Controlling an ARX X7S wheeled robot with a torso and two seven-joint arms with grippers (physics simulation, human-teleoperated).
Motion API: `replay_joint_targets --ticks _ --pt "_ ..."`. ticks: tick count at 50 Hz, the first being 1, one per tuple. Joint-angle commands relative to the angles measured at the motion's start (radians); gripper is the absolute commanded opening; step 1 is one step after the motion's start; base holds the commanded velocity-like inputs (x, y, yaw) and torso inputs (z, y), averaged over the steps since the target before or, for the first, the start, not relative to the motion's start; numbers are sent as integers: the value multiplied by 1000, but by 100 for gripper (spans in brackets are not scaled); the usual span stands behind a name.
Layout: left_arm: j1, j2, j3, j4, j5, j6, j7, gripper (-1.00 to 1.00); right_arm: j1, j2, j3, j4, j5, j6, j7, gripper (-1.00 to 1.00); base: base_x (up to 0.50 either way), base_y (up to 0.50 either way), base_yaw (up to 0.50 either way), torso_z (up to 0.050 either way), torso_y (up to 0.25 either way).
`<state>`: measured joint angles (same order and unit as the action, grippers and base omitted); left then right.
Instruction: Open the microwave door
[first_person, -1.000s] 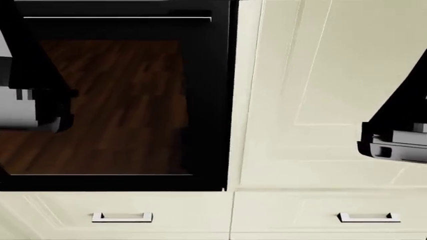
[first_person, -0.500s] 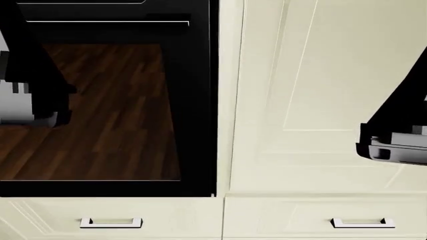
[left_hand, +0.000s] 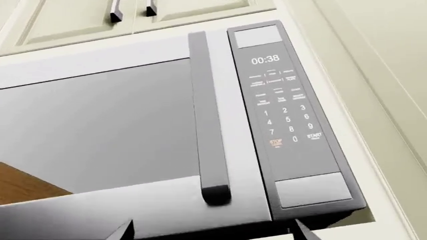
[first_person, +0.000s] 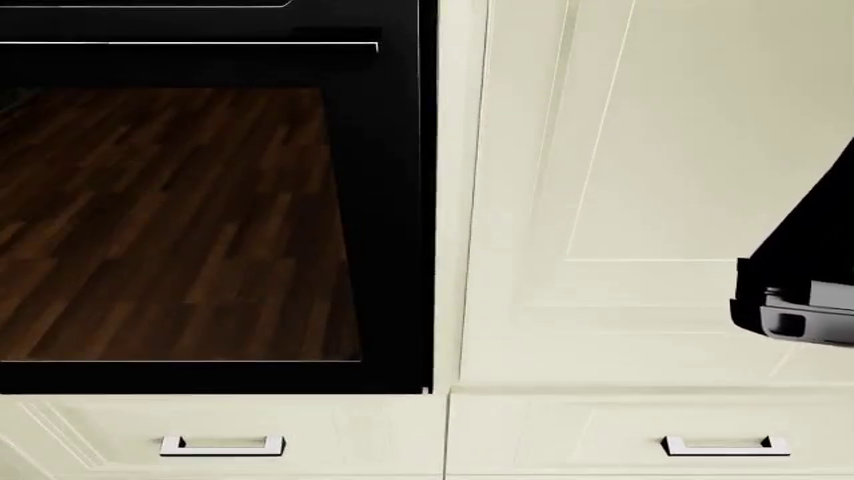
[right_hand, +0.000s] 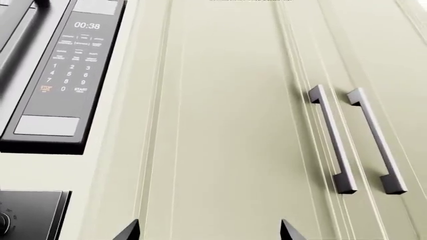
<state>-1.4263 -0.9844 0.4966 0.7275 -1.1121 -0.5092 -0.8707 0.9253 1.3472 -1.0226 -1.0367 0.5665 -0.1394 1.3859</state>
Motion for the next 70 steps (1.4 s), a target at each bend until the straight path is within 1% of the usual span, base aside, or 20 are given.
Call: replay_joint_targets --ticks 1,6,12,19,30,43,70 --pt "-365 151 54 -227 -141 -232 62 100 5 30 -23 -6 -13 -44 19 100 0 0 0 0 0" --pt "-460 213 80 -350 -149 -286 104 100 30 44 -44 -8 -8 -58 23 100 0 0 0 0 0" --pt "-551 277 111 -511 -118 -321 160 100 82 55 -96 -9 -6 -68 31 100 0 0 0 0 0" --pt "-599 324 149 -636 -48 -315 225 100 121 58 -147 -8 -12 -75 40 100 0 0 0 0 0" --pt "-661 383 210 -810 64 -286 320 100 150 56 -180 -6 -13 -76 44 100 0 0 0 0 0" --pt "-676 437 267 -954 140 -251 408 100 167 55 -209 -1 -24 -83 49 100 0 0 0 0 0" --pt "-673 525 338 -1153 241 -179 515 100 183 47 -219 12 -13 -83 40 100 0 0 0 0 0"
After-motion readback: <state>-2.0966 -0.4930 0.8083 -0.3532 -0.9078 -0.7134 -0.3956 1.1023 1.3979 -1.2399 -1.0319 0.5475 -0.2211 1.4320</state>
